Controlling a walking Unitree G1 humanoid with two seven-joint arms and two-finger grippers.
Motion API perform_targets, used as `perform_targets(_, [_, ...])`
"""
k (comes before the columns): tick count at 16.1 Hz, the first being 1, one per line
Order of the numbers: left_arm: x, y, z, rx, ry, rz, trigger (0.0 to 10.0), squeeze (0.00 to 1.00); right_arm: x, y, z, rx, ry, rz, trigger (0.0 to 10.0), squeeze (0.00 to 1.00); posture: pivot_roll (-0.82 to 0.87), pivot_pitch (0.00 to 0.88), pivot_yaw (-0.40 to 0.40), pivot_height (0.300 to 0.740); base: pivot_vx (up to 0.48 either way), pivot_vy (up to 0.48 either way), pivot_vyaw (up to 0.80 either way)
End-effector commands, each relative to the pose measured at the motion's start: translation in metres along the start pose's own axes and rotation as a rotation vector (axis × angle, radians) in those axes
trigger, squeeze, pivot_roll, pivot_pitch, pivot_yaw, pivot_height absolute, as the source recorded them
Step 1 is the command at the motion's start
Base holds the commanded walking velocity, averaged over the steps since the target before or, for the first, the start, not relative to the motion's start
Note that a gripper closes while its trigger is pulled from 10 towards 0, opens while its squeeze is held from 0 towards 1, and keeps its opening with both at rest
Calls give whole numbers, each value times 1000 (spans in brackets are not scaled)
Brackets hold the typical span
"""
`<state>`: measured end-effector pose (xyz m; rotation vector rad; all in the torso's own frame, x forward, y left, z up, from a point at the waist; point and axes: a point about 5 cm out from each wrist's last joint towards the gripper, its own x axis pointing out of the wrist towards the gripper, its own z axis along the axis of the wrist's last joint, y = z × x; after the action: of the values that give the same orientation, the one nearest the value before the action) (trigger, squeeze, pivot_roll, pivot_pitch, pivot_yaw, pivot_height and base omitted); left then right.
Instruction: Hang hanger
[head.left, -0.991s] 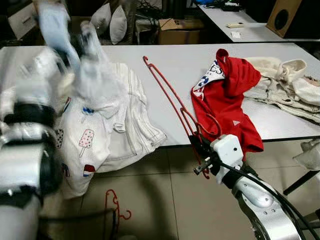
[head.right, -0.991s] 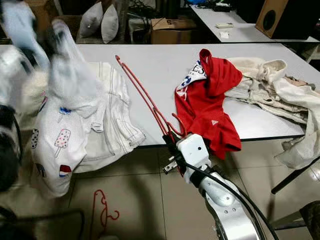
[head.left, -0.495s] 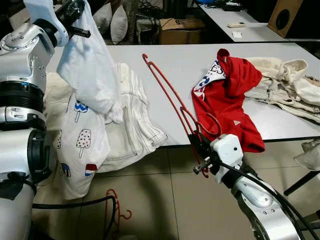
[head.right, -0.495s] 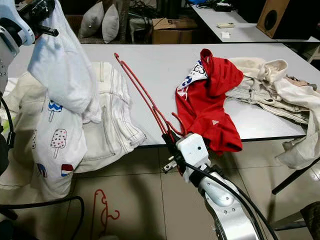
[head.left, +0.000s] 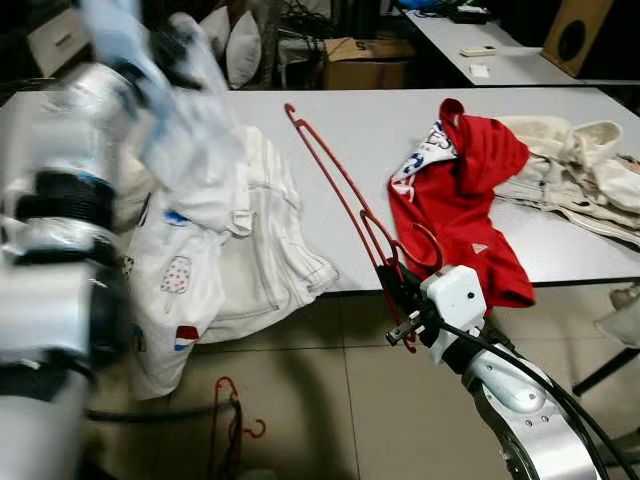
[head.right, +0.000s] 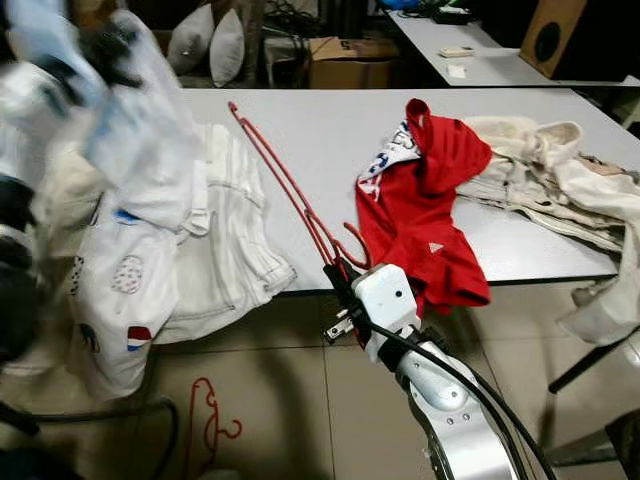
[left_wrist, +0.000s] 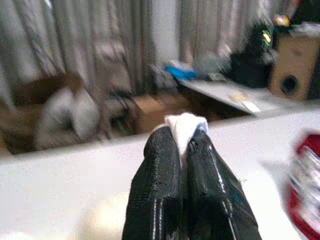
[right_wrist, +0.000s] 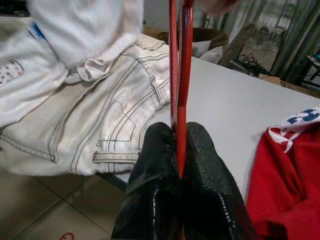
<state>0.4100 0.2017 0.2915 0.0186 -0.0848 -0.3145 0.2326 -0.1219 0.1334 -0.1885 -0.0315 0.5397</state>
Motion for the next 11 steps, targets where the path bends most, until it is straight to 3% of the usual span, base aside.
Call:
perform_targets(1, [3, -16, -13, -6, 47, -65, 0, 0, 0, -8, 2, -8, -12, -50, 10000, 0, 114, 1, 19, 740, 0, 0, 0])
perform_targets(2, [5, -36, -31, -18, 90, -131, 0, 0, 0, -14, 2, -12, -13, -98, 10000, 0, 112, 1, 17, 740, 0, 0, 0])
perform_targets(4, [6, -49, -44, -33, 124, -156, 0, 0, 0, -21, 3, -13, -19, -141, 10000, 0, 106, 1, 17, 740, 0, 0, 0])
perform_targets(7, [0, -86, -87, 4, 240, -203, 0, 0, -4, -42, 8, 19, -43, -283, 10000, 0, 101, 0, 13, 740, 0, 0, 0])
perform_targets(8, [-2, -92, -91, 1, 240, -238, 10000, 0, -5, -44, 8, 25, -46, -296, 10000, 0, 99, 0, 11, 740, 0, 0, 0])
perform_targets(9, [-4, -98, -92, -7, 232, -278, 10000, 0, -5, -45, 8, 29, -48, -302, 10000, 0, 99, 0, 11, 740, 0, 0, 0])
perform_targets(10, [-7, -104, -91, -12, 235, -320, 10000, 1000, -4, -45, 8, 29, -47, -300, 10000, 0, 99, 0, 9, 740, 0, 0, 0])
perform_targets(11, [-16, -114, -90, 36, 257, -425, 10000, 1000, -2, -42, 8, 30, -44, -283, 10000, 0, 100, 0, 8, 740, 0, 0, 0])
